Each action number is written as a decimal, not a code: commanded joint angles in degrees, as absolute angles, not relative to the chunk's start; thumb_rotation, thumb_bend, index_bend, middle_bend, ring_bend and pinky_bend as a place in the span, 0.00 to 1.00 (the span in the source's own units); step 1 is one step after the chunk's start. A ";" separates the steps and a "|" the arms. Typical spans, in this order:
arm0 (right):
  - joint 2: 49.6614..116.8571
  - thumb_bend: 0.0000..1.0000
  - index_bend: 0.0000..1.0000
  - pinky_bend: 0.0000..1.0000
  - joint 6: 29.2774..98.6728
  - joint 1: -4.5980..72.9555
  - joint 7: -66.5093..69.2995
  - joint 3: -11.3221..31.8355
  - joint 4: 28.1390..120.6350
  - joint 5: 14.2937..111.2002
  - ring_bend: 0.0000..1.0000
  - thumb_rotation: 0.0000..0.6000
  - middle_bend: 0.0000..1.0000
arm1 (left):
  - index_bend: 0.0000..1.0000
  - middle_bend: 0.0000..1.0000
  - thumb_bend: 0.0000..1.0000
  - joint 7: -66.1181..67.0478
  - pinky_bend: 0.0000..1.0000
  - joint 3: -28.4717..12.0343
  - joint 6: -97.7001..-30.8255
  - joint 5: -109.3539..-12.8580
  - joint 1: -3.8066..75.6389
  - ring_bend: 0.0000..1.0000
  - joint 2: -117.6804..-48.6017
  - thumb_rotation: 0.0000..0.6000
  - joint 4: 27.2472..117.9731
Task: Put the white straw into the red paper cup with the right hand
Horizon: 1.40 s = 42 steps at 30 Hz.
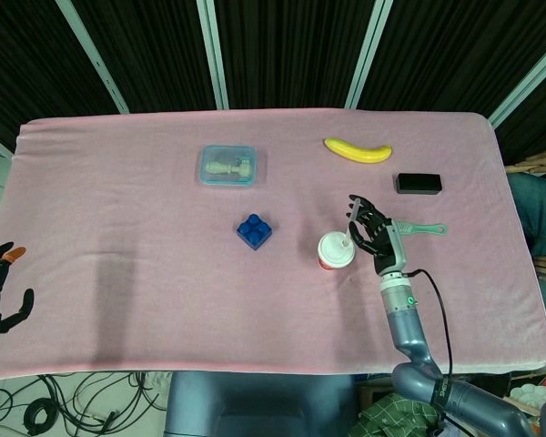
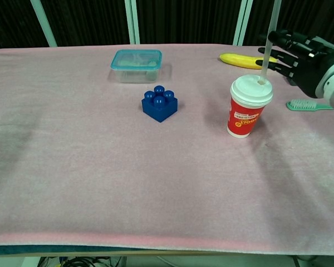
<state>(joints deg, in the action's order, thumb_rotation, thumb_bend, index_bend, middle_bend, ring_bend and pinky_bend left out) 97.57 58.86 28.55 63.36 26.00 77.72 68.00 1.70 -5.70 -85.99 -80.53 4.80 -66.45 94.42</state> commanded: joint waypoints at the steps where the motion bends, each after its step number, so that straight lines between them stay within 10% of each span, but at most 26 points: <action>1: 97.83 0.42 0.72 0.21 58.68 28.26 64.00 25.39 77.14 68.45 0.20 1.00 0.20 | 0.19 0.09 0.45 1.73 0.00 -5.70 -85.98 -80.52 4.81 0.02 -66.45 1.00 94.43; 36: 98.25 0.42 0.75 0.21 54.81 26.79 66.15 20.53 72.24 70.48 0.20 1.00 0.19 | 0.20 0.09 0.45 2.09 0.00 -5.76 -85.83 -80.20 4.82 0.02 -66.34 1.00 94.71; 42: 97.57 0.41 0.50 0.21 54.23 26.65 66.39 20.42 72.77 70.71 0.19 1.00 0.16 | 0.20 0.09 0.45 2.28 0.01 -5.73 -85.79 -80.09 4.80 0.02 -66.31 1.00 94.83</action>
<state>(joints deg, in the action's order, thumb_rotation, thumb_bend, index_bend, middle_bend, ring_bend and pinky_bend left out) 97.69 54.21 26.68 66.29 20.41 72.69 70.56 2.28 -5.73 -85.78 -80.09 4.80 -66.31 94.82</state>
